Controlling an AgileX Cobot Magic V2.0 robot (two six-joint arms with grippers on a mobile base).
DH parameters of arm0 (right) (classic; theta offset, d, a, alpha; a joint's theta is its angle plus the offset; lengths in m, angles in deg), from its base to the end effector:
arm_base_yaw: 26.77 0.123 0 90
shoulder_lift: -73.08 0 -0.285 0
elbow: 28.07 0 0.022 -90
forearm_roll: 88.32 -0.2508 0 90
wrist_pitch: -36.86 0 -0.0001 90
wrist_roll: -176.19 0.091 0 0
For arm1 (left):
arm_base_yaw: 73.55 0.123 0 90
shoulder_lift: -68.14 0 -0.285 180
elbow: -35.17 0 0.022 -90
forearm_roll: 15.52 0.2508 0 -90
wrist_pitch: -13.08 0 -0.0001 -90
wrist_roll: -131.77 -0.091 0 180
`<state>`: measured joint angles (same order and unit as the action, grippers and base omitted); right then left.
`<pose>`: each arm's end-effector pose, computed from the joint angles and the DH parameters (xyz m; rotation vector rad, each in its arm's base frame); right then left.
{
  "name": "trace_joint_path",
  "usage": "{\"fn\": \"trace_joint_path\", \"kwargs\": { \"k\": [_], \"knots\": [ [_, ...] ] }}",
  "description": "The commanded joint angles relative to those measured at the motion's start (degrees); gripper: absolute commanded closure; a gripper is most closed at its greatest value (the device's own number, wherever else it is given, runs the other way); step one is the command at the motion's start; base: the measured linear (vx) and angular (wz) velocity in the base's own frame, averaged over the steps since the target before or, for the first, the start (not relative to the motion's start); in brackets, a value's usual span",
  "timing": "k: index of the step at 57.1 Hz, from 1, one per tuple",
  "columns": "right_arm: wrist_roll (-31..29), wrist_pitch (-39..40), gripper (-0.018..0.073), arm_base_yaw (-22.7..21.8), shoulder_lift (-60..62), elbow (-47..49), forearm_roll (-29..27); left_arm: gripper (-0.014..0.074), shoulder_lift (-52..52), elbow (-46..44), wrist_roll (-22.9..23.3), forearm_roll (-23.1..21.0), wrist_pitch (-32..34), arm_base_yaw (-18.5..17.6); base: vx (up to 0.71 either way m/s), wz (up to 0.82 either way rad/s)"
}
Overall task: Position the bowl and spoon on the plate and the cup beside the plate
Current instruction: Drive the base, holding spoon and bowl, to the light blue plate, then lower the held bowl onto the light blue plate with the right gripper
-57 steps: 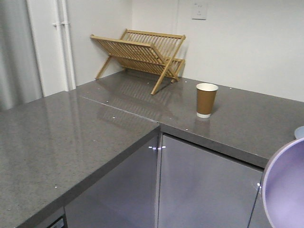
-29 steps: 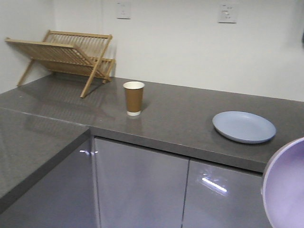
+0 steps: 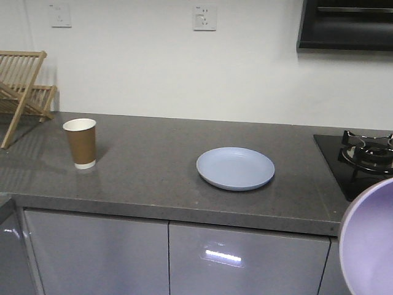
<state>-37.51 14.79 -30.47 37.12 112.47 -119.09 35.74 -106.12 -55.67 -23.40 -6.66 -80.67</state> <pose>0.0964 0.0113 0.3675 -0.1630 1.6422 0.0465 0.0793 -0.0142 0.3765 0.1348 1.5784 -0.1336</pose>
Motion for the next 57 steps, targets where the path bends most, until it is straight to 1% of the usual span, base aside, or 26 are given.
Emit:
{"fn": "trace_joint_path", "kwargs": {
  "k": [1,15,42,57],
  "knots": [
    [-0.3,4.3,0.0568,-0.1,-0.2,1.6,-1.0,0.0603,-0.3,-1.4,0.3,-0.6,4.8,-0.1,0.22,-0.27],
    [-0.3,4.3,0.0568,-0.1,-0.2,1.6,-1.0,0.0603,-0.3,-1.4,0.3,-0.6,4.8,-0.1,0.26,-0.15],
    [-0.3,4.3,0.0568,-0.1,-0.2,1.6,-1.0,0.0603,-0.3,-1.4,0.3,-0.6,4.8,-0.1,0.36,0.06],
    [-0.3,4.5,0.0568,-0.1,-0.2,1.6,-1.0,0.0603,-0.3,-1.4,0.3,-0.6,4.8,-0.1,0.37,-0.04]
  ]
}}
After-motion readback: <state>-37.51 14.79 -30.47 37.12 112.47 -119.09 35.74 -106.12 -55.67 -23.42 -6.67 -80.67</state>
